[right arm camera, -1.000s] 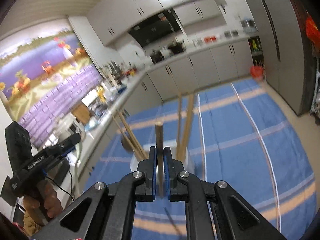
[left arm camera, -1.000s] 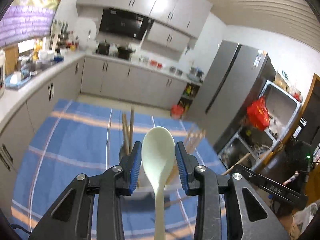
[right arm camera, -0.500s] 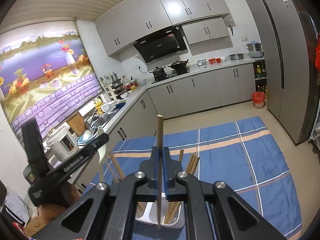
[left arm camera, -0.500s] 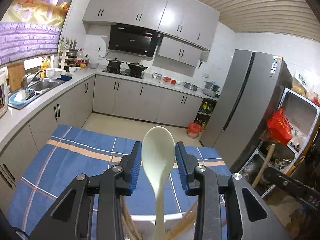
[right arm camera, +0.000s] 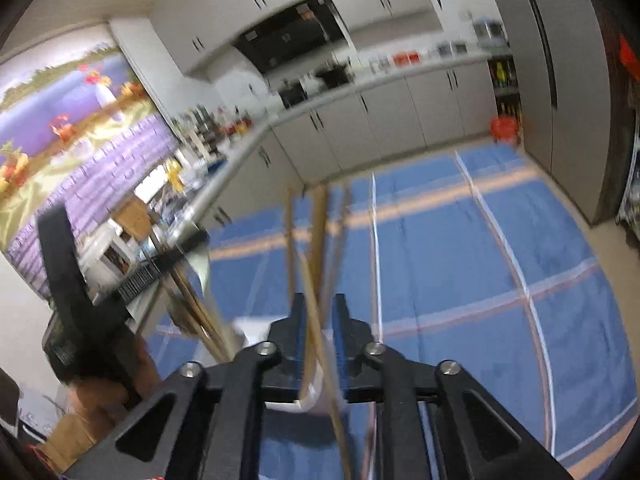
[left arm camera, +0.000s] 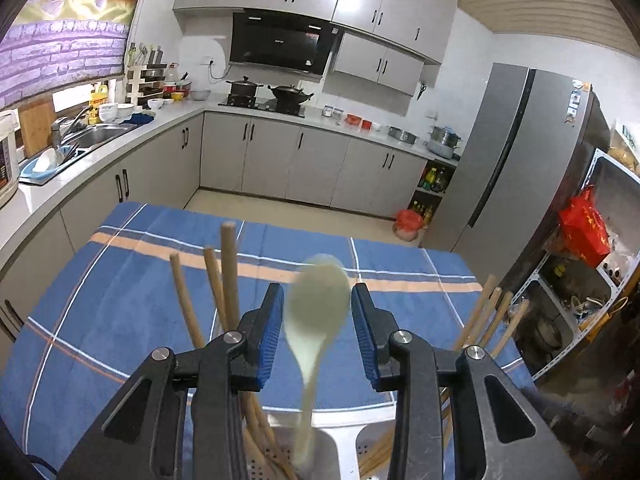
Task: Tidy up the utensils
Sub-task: 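Lower the spoon into the holder with the left tool while the right tool lowers the chopstick, then open both tools to release the spoon and chopstick in the holder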
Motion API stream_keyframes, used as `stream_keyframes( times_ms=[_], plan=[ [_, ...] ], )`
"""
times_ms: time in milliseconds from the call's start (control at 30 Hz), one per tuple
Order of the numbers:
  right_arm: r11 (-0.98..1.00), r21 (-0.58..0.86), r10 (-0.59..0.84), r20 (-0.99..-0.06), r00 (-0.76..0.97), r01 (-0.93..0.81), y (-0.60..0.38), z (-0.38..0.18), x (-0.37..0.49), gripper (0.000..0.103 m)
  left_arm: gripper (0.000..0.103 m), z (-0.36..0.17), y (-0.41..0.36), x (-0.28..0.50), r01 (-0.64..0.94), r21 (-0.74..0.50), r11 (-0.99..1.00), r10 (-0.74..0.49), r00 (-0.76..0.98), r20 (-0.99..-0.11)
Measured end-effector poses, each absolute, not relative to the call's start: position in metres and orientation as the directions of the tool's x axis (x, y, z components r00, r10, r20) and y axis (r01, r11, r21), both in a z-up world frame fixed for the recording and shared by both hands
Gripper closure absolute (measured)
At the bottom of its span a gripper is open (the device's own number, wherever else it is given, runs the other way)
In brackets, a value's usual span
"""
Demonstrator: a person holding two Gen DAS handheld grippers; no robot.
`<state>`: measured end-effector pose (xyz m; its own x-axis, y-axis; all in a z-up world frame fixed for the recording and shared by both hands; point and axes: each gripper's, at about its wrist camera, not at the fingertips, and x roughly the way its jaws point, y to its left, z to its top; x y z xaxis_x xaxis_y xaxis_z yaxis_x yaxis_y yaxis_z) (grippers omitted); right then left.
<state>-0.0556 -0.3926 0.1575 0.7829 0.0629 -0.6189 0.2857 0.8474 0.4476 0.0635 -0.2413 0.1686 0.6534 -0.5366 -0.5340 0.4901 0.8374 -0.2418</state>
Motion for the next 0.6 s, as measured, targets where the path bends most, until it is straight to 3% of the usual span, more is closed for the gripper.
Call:
stream_keyframes(
  times_ms=[167,333,600],
  plan=[
    [0.823,0.506,0.162,-0.646,0.746,0.259,-0.393,0.122,-0.063,0.072,0.065,0.163,-0.239,0.059,0.485,-0.256,0.836,-0.538,0.638,-0.551],
    [0.800,0.548,0.200,-0.627,0.753,0.245,-0.394,0.114,-0.059,0.072,0.064,0.171,-0.227,0.049,0.482,-0.298,0.824,-0.562,0.625,-0.542],
    [0.818,0.529,0.206,-0.637,0.743,0.227,-0.390,0.109,-0.036,0.072,0.054,0.191,-0.201,0.018,0.472,-0.324,0.820,-0.571,0.638,-0.516]
  ],
)
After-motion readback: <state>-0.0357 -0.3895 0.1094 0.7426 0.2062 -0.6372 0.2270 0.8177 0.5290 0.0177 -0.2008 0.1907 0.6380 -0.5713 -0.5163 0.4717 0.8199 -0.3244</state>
